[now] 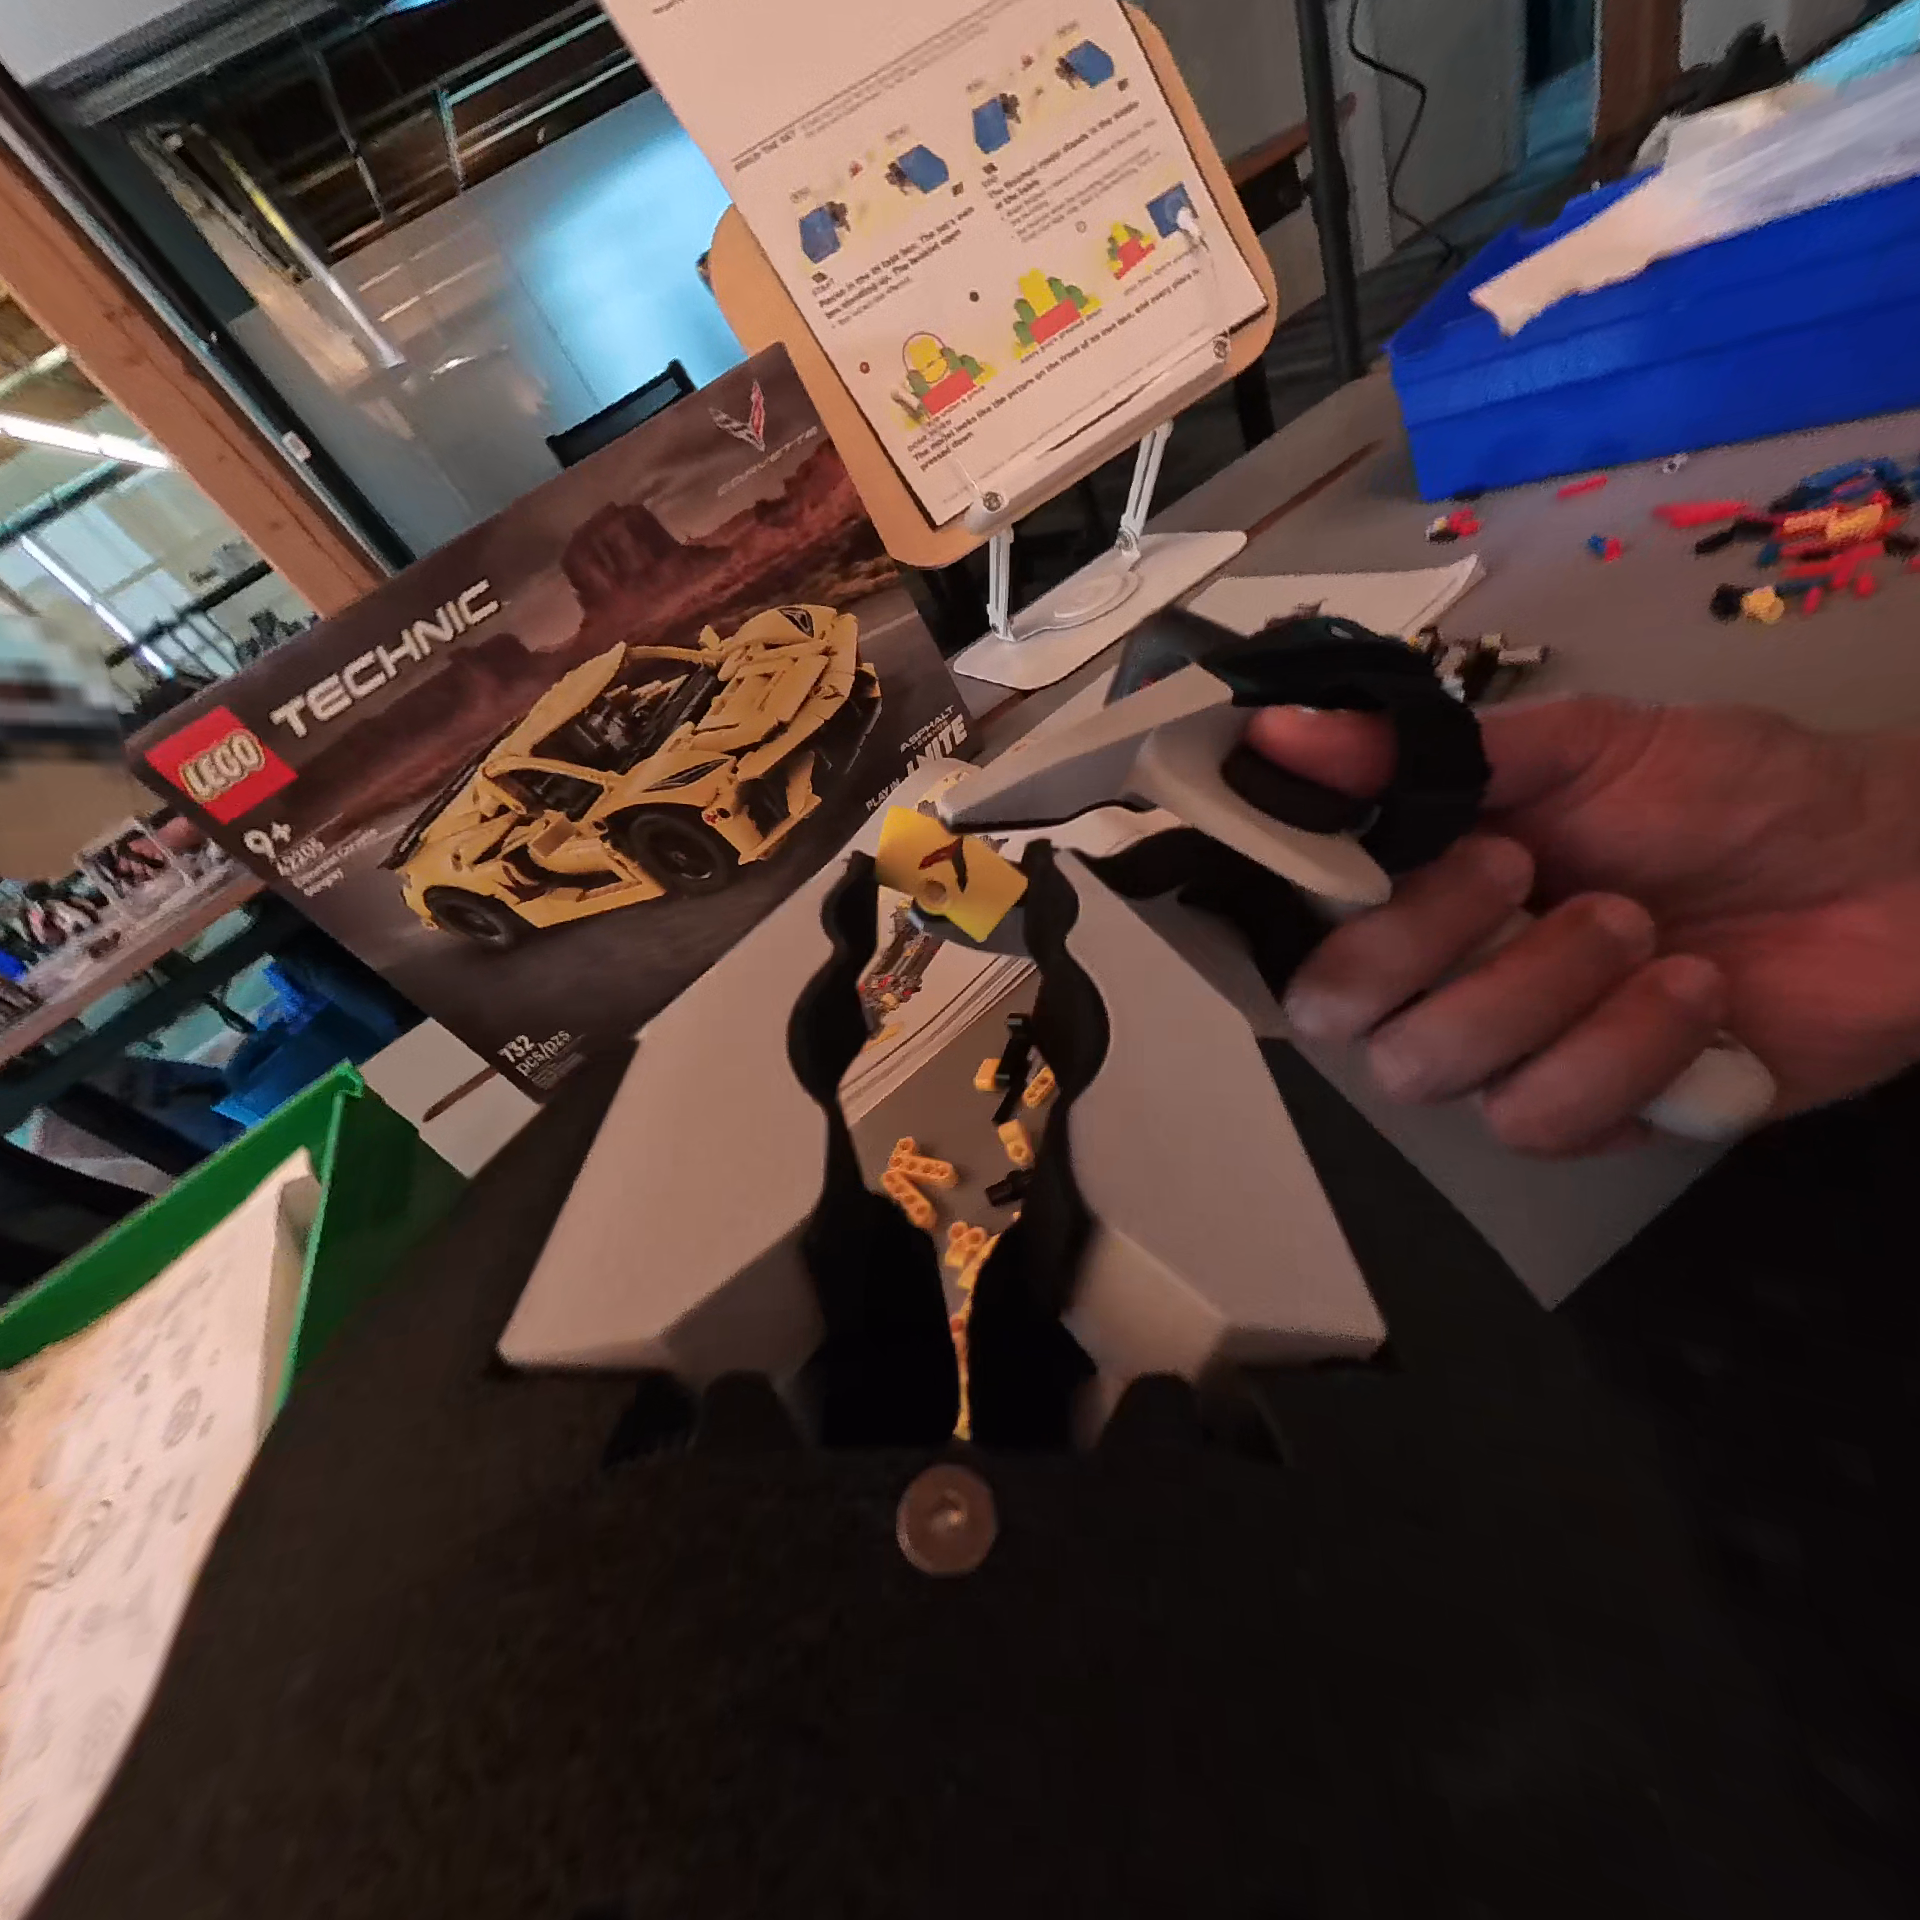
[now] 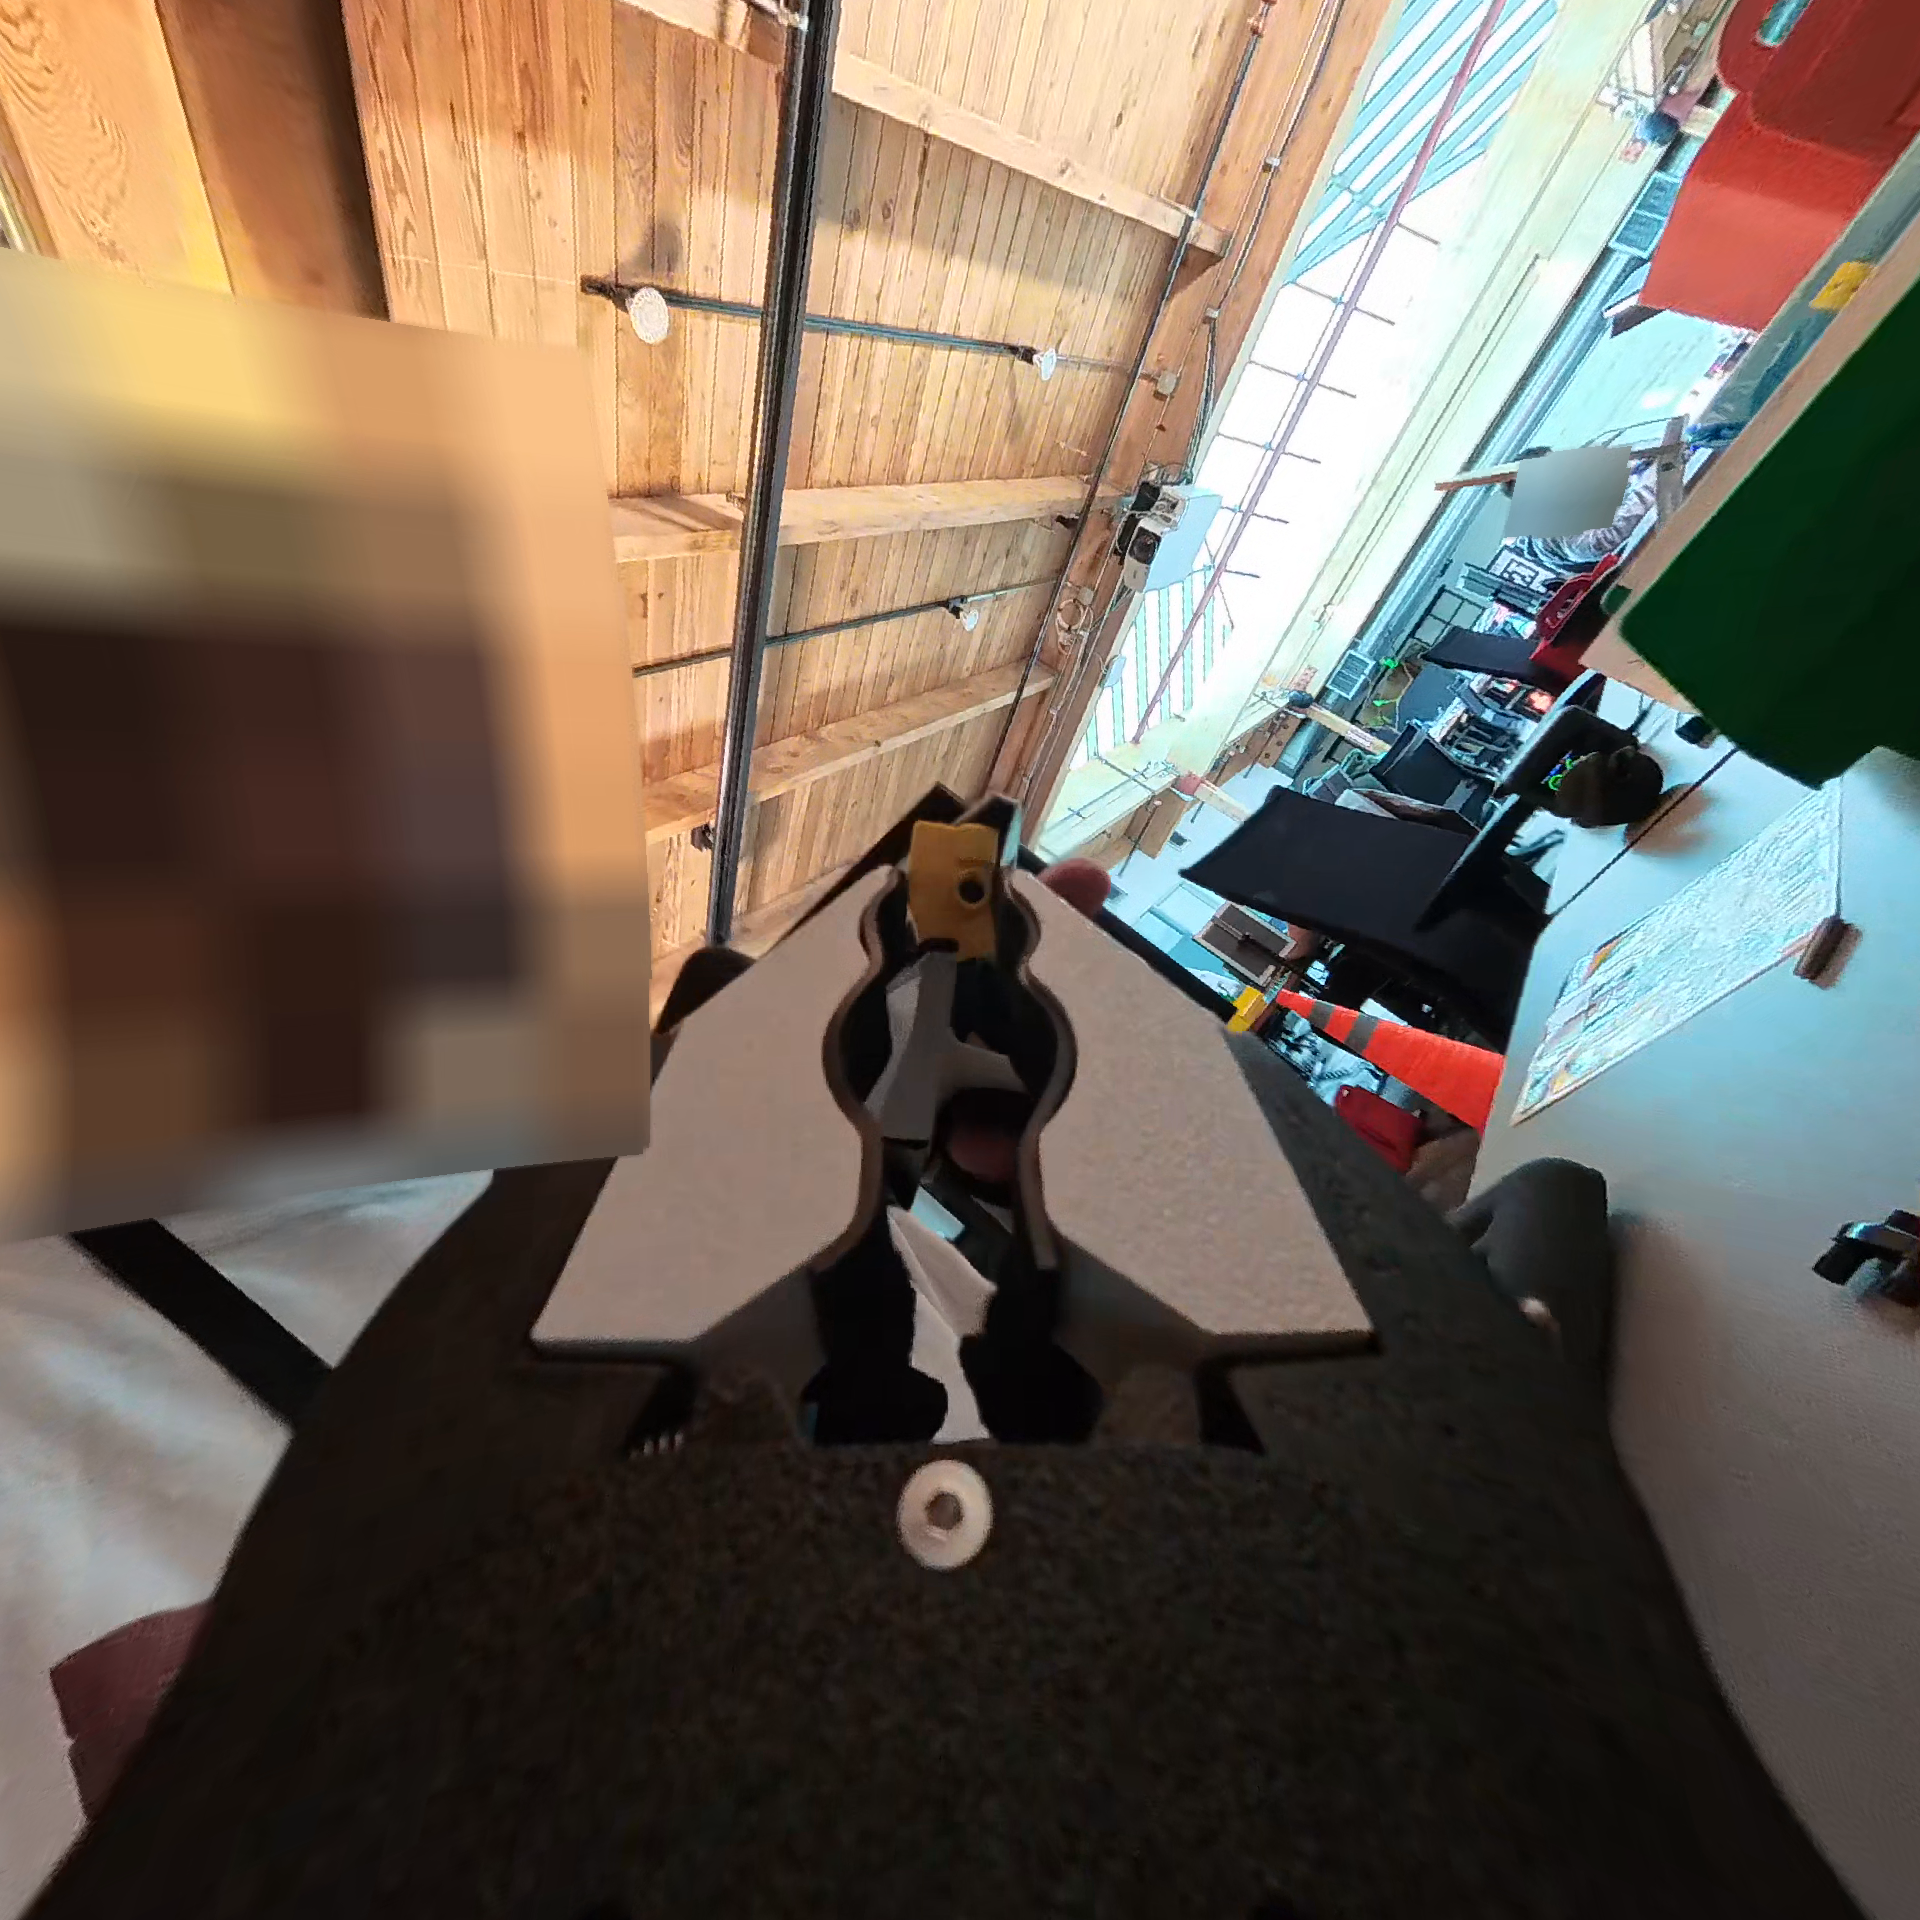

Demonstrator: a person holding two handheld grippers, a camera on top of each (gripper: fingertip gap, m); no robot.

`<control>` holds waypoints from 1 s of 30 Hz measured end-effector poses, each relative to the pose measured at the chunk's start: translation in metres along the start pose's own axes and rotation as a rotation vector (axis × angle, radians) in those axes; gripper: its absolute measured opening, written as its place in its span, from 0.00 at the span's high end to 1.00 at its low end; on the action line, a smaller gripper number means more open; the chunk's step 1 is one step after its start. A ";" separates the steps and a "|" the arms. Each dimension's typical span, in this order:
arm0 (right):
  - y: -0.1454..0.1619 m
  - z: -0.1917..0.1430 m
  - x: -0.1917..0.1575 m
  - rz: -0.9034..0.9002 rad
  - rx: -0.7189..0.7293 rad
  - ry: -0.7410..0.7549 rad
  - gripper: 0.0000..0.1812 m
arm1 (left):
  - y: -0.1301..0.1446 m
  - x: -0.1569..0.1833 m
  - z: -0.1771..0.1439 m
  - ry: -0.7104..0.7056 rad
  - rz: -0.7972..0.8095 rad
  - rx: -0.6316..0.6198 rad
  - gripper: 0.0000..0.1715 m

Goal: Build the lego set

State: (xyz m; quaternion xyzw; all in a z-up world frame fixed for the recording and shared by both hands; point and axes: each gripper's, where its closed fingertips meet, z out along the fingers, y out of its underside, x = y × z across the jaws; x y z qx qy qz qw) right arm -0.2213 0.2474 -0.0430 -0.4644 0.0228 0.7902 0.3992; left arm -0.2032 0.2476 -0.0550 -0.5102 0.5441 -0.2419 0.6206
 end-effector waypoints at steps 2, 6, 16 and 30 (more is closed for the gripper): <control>0.004 -0.002 0.000 -0.037 -0.049 0.029 0.91 | 0.003 0.005 -0.002 0.033 0.110 -0.017 0.86; 0.016 -0.013 0.006 -0.090 -0.184 0.137 0.90 | 0.015 0.025 -0.005 0.168 0.333 -0.050 0.86; 0.017 -0.084 0.014 -0.306 -0.431 0.599 0.87 | 0.034 0.066 0.027 0.425 0.605 -0.107 0.85; -0.073 -0.204 -0.025 -0.358 0.152 0.871 0.97 | 0.008 0.085 0.144 0.342 0.595 -0.140 0.74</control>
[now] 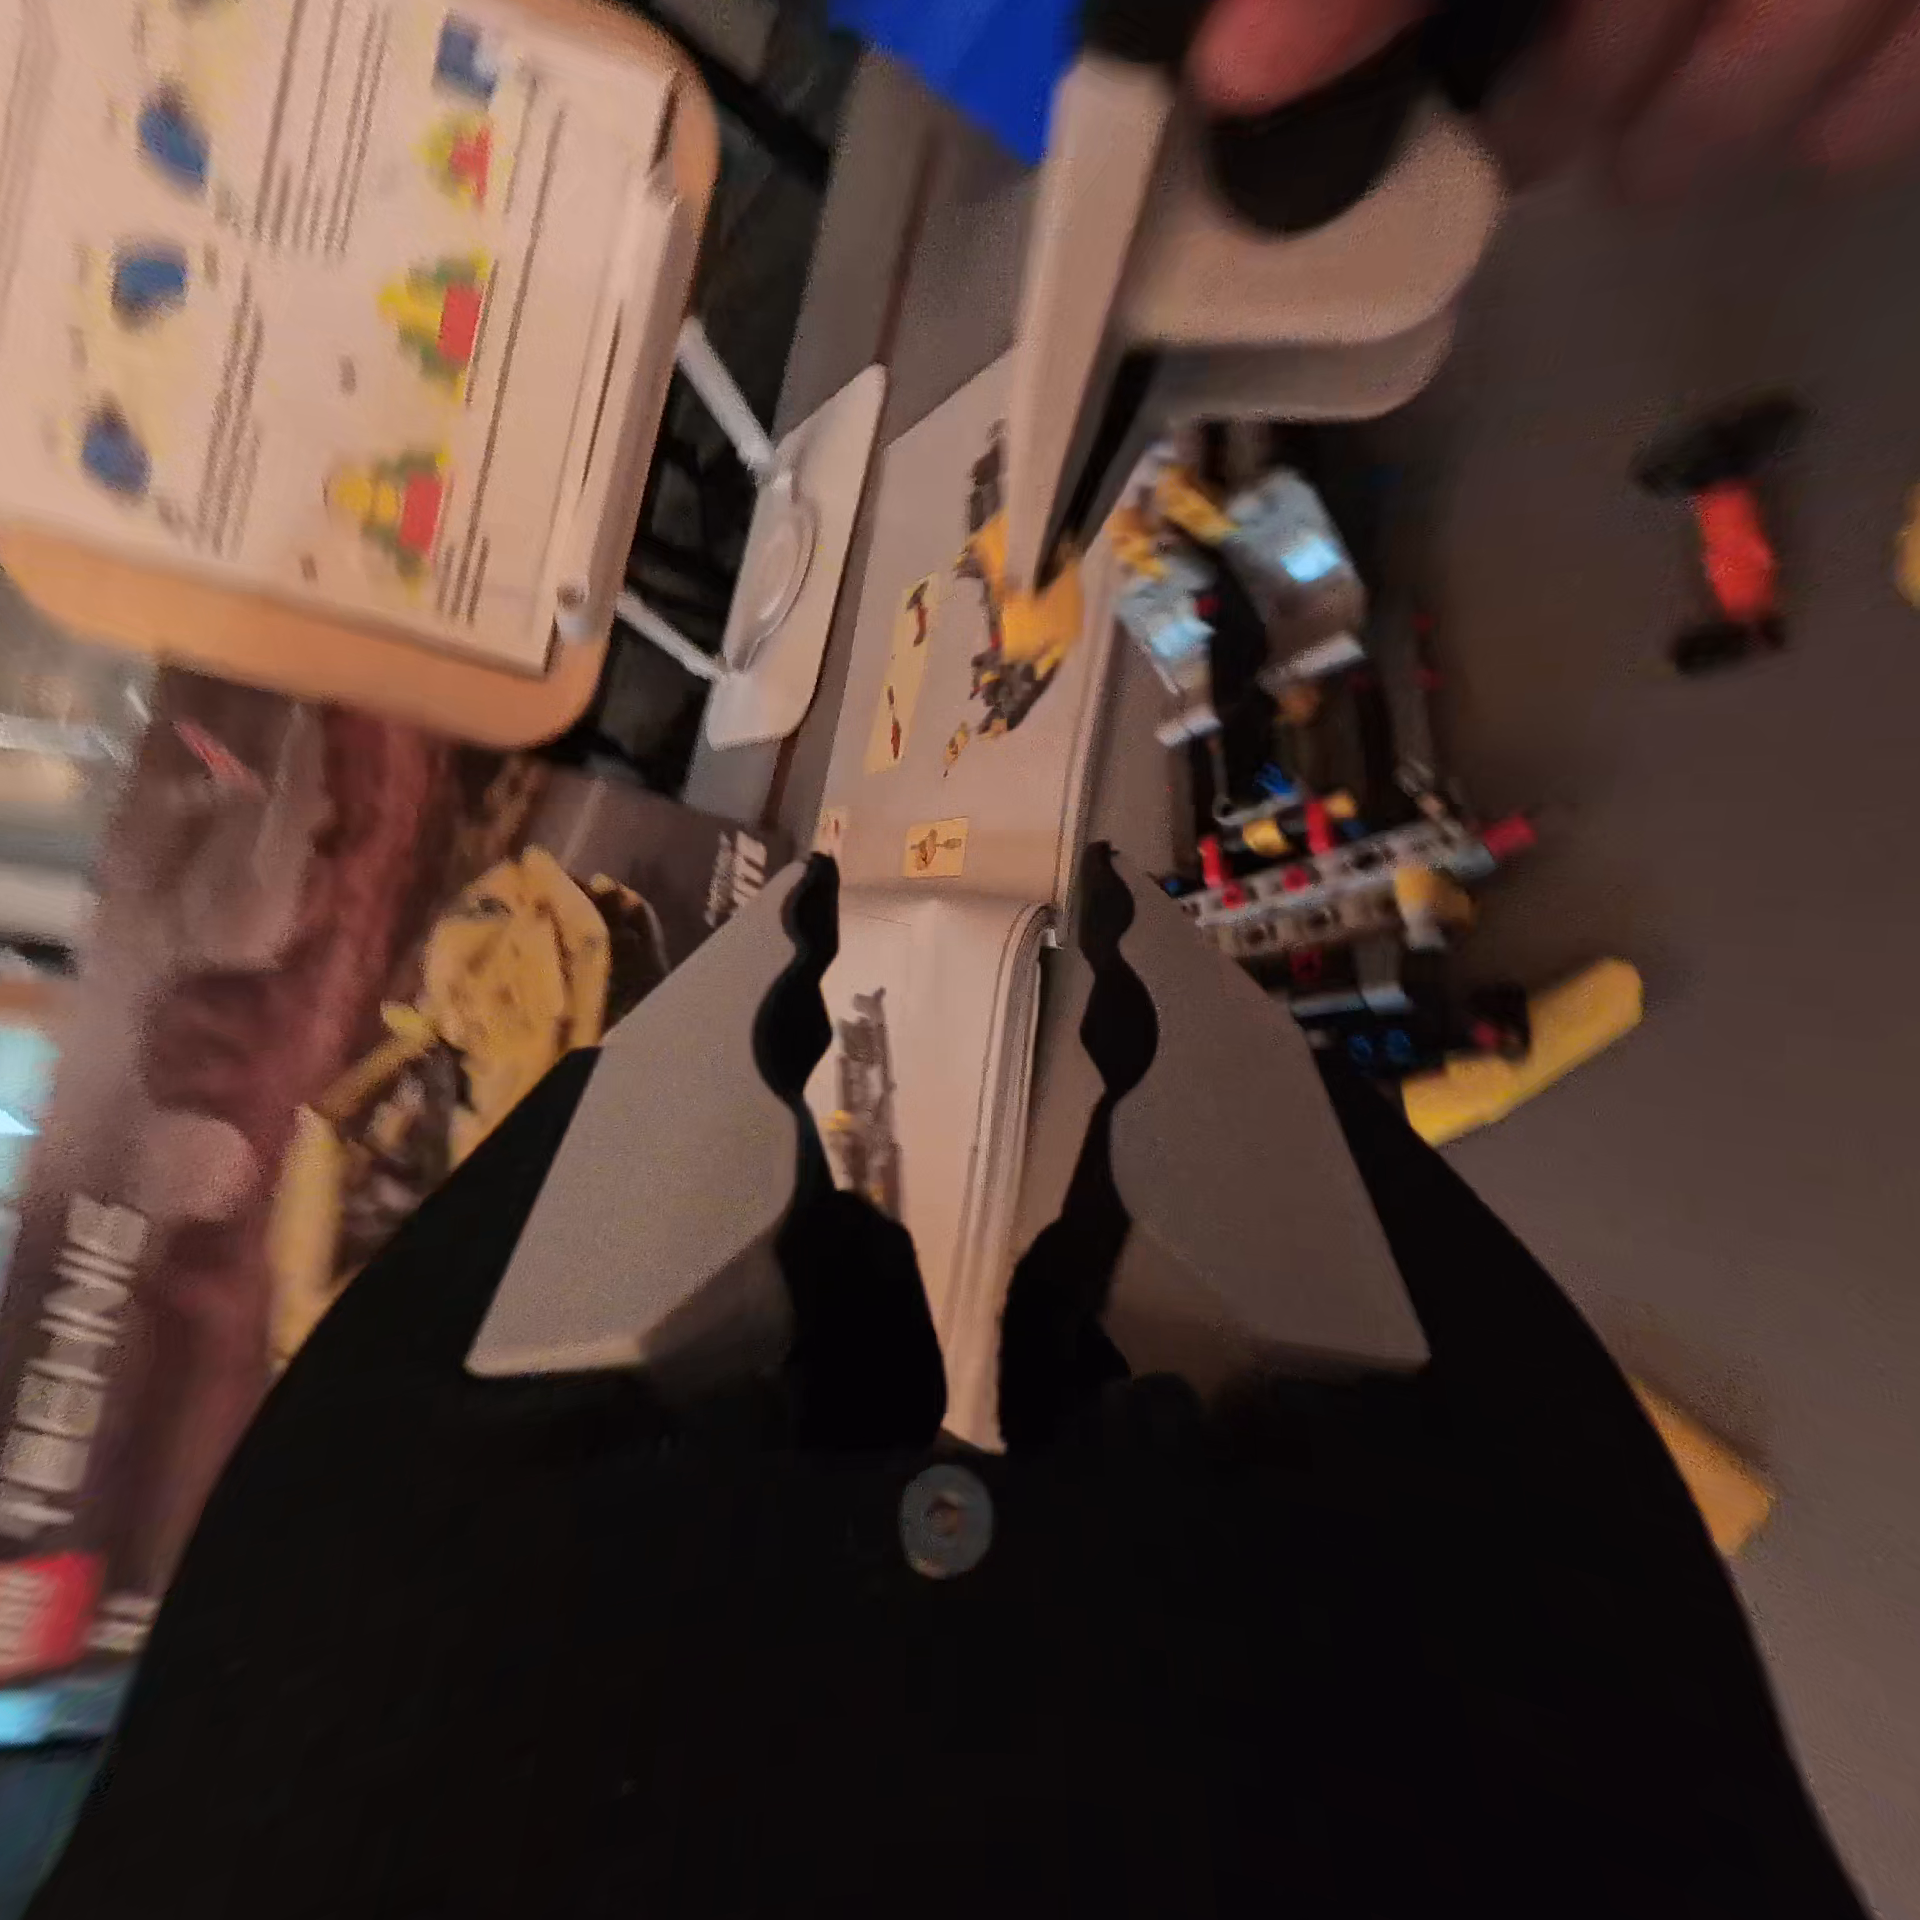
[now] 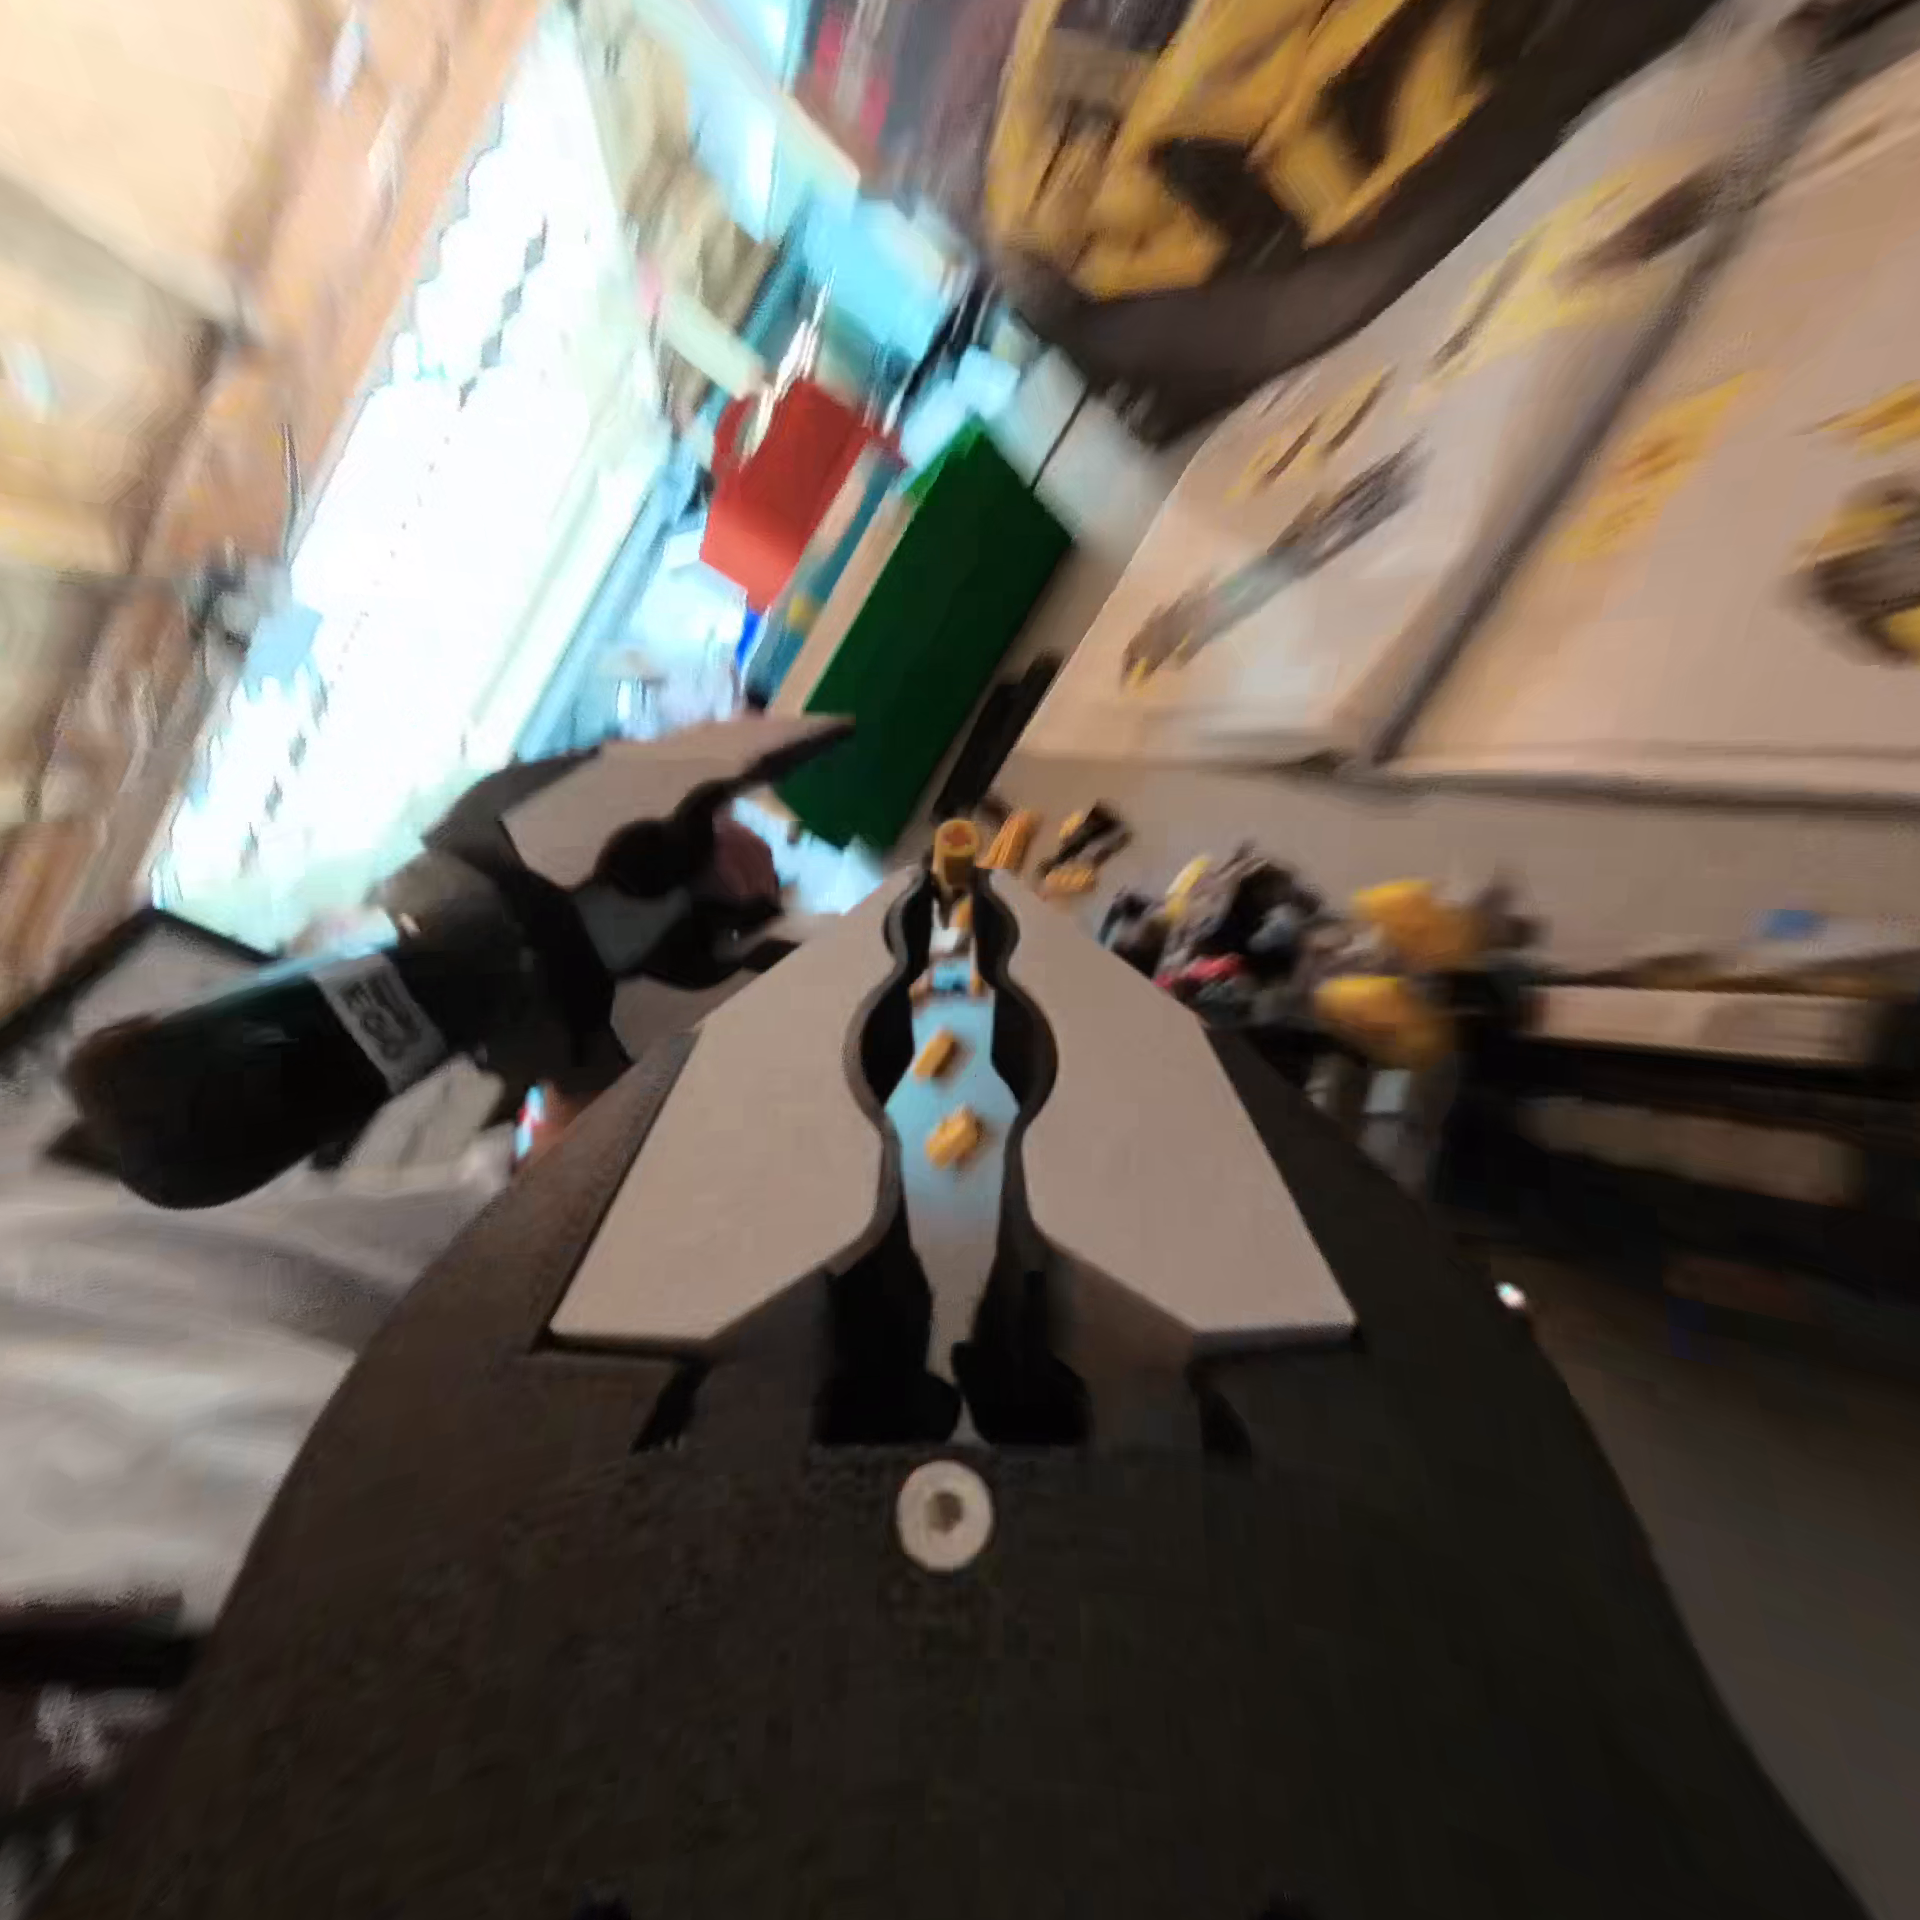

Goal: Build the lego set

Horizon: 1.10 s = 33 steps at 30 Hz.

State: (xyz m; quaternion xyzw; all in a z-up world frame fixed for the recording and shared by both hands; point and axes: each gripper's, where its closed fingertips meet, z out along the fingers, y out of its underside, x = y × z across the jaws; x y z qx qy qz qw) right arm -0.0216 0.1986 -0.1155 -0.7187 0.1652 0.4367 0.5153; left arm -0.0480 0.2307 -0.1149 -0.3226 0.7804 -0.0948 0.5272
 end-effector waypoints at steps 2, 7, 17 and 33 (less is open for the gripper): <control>-0.033 -0.021 0.021 0.072 0.163 0.048 0.97 | 0.005 -0.009 0.015 -0.006 -0.263 0.032 0.77; -0.045 -0.046 0.050 0.190 0.308 0.061 0.97 | -0.012 0.004 0.014 0.090 -0.612 0.227 0.81; -0.027 -0.020 0.020 0.159 0.252 -0.104 0.97 | -0.017 0.016 0.018 0.089 -0.577 0.259 0.82; -0.010 -0.005 -0.044 -0.078 0.173 -0.310 0.97 | -0.053 0.010 -0.010 0.640 -1.265 0.593 0.92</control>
